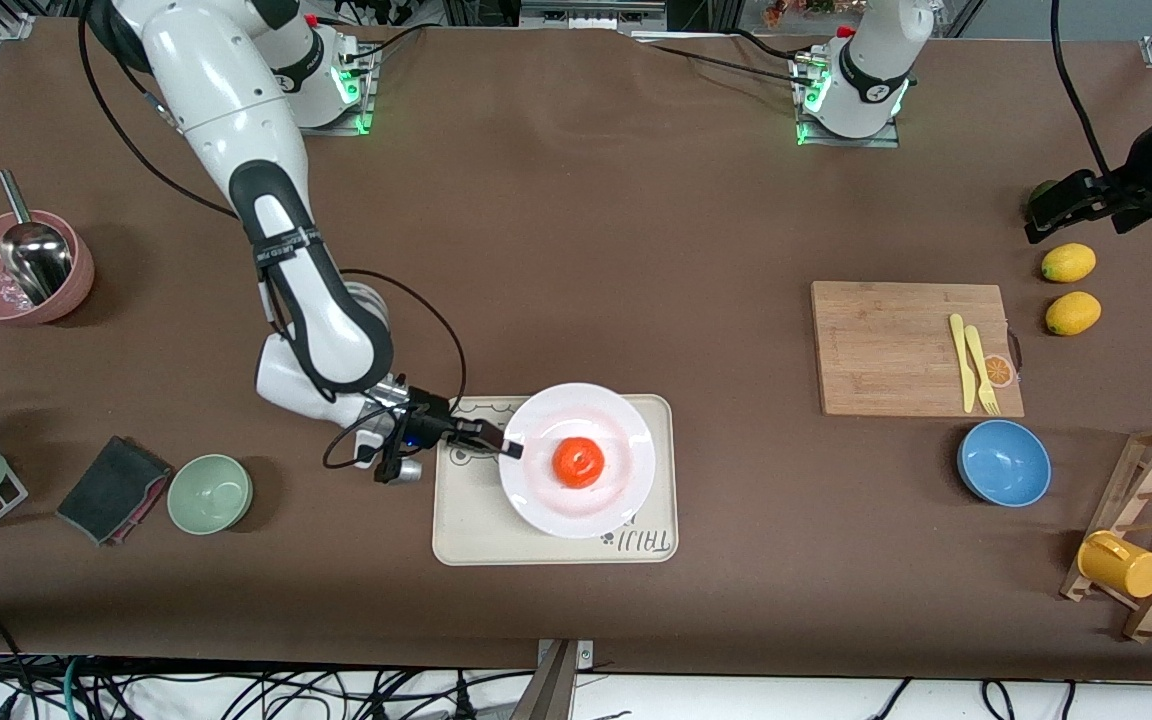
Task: Place orange and plate with both arms
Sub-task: 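Slide the plate with the orange onto the bear tray with the right gripper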
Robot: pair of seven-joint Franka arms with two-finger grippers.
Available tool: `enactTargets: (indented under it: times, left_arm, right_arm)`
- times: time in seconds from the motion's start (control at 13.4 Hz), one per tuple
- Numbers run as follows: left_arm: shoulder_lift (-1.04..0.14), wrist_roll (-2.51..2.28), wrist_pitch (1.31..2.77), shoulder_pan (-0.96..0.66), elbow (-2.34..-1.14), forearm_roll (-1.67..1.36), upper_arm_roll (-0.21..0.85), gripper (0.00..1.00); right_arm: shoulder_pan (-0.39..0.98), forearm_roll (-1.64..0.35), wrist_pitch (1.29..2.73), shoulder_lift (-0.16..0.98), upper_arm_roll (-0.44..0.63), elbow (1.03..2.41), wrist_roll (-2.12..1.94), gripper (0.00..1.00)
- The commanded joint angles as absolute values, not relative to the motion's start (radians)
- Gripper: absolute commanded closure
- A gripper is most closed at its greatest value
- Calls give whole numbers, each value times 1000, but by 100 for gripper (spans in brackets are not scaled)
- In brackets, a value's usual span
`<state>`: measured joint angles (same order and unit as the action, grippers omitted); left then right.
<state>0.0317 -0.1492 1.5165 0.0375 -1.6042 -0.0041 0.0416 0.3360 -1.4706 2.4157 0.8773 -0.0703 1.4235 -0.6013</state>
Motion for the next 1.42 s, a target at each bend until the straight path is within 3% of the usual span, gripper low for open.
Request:
enactTargets:
  times: [0.0,0.45,0.52,0.6,0.67,0.9,1.34]
  left_arm:
    - [20,-135,1494,46,-1574,-25,44,0]
    - [20,-135,1494,46,-1574,-25,44,0]
    - [20,-135,1494,48,-1574,-25,44,0]
    - [20,-135,1494,46,-1574,-25,44,0]
    - [20,-135,1494,48,-1574,-25,44,0]
    - [20,-135,1493,48,-1575,-25,44,0]
    - [20,-135,1493,48,-1575,-25,44,0]
  right_arm:
    - [339,-1450,2417,1032,-64,1222,-571,100]
    - [347,-1448,2421,1081,-64,1206,-574,100]
    - [347,-1445,2419,1078,-64,1209,-571,74]
    - [345,-1422,2419,1074,-63,1210,-569,12]
    - [341,-1370,2419,1065,-61,1210,-569,0]
    - [345,-1177,2413,996,-32,1259,-461,0]
    - [353,-535,2390,836,-23,1322,-113,0]
